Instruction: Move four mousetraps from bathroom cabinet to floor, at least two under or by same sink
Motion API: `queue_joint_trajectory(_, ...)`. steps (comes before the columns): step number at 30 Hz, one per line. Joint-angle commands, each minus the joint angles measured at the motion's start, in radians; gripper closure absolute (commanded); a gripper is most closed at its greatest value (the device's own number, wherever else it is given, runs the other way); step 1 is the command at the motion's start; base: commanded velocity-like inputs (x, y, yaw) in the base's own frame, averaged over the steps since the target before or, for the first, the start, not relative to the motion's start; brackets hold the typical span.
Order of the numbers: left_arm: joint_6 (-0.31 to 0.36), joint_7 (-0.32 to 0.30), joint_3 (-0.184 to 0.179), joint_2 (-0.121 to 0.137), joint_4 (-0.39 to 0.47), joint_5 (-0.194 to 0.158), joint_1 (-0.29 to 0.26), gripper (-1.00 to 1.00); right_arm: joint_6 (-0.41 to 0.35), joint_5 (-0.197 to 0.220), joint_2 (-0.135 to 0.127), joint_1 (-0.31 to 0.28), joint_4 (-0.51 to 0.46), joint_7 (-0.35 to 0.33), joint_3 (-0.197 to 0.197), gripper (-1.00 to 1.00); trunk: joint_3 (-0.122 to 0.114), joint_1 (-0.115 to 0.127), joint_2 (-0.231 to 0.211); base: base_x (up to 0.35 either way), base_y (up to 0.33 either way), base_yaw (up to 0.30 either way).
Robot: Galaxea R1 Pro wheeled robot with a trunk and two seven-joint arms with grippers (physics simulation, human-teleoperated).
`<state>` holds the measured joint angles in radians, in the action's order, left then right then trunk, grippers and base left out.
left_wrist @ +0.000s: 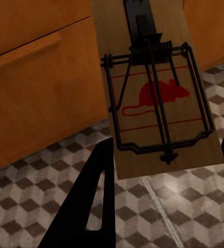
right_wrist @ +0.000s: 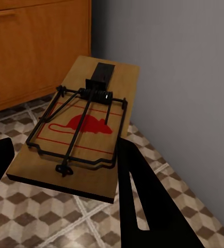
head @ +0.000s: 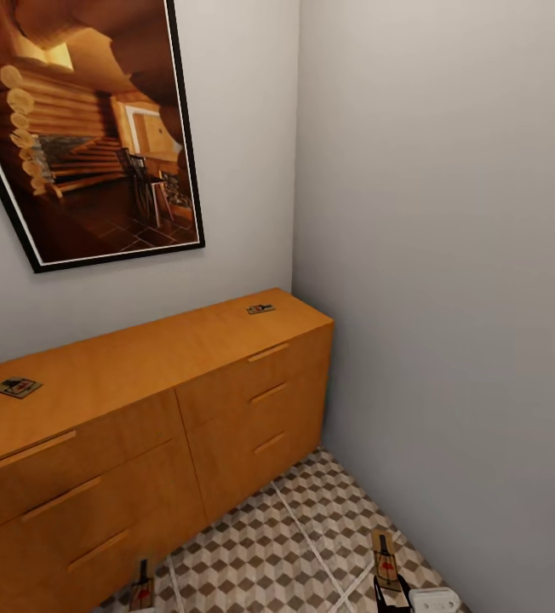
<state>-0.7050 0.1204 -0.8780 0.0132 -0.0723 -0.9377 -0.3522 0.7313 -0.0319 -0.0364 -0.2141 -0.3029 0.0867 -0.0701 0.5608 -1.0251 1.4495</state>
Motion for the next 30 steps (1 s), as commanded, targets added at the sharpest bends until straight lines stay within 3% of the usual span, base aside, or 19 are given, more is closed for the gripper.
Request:
queue_joint_trajectory(1,-0.001,0.012,-0.007,-0.001,-0.001,0.009,-0.001,1.0,0.002,-0.002,0.0,-0.001,0.001,0.009,-0.007,1.0,0.001,0.0,0.0,0.0,0.0,0.0)
queue_joint_trajectory(22,0.001,0.011,-0.007,-0.004,-0.001,0.011,-0.001,1.0,0.0,0.0,0.004,-0.001,0.001,0.013,-0.006,1.0,0.001,0.0,0.0,0.0,0.0,0.001)
queue_joint_trajectory(30,0.002,0.01,-0.007,-0.004,-0.001,0.011,-0.001,1.0,-0.001,0.0,0.004,-0.001,0.001,0.019,-0.005,1.0,0.001,0.0,0.0,0.0,0.0,0.225)
